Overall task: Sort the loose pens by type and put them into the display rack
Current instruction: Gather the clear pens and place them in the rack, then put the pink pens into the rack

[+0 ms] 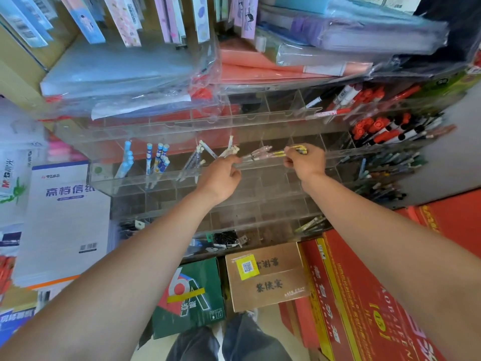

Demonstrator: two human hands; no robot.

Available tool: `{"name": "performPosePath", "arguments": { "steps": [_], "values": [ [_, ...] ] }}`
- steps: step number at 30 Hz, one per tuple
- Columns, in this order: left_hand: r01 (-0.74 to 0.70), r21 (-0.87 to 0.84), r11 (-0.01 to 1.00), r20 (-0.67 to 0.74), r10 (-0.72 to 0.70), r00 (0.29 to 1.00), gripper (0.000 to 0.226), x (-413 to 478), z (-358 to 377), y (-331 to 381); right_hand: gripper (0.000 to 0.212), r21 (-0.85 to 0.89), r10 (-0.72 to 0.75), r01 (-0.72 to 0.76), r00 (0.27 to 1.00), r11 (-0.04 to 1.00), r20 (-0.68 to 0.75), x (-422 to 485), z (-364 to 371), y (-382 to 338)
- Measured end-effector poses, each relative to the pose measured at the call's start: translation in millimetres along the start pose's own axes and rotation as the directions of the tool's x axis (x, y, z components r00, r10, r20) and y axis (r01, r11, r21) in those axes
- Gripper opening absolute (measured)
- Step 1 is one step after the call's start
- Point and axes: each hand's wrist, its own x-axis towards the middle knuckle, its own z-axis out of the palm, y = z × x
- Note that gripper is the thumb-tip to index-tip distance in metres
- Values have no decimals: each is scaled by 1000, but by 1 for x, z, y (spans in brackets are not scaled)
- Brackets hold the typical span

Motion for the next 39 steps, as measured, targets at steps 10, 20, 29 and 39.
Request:
{"name": "performPosePath", "arguments": {
  "steps": [10, 20, 29, 39],
  "values": [
    [34, -14, 999, 7, -34, 999, 37, -9, 4, -1, 60, 64, 20, -16, 998, 998, -59, -8, -2, 5],
    [27, -120, 992, -31, -31, 999, 22, -65, -17, -27, 7, -17, -3, 5, 994, 1000, 113, -93, 47, 26],
    [187, -191, 964, -173, -221, 960, 22, -189, -94, -179, 20, -137, -20, 116, 828, 984, 560, -251, 191, 52],
    [465, -199, 863, -77, -486, 870, 33, -376, -166, -411, 18, -302, 104, 191, 663, 934, 742, -442, 389, 129]
  ]
}}
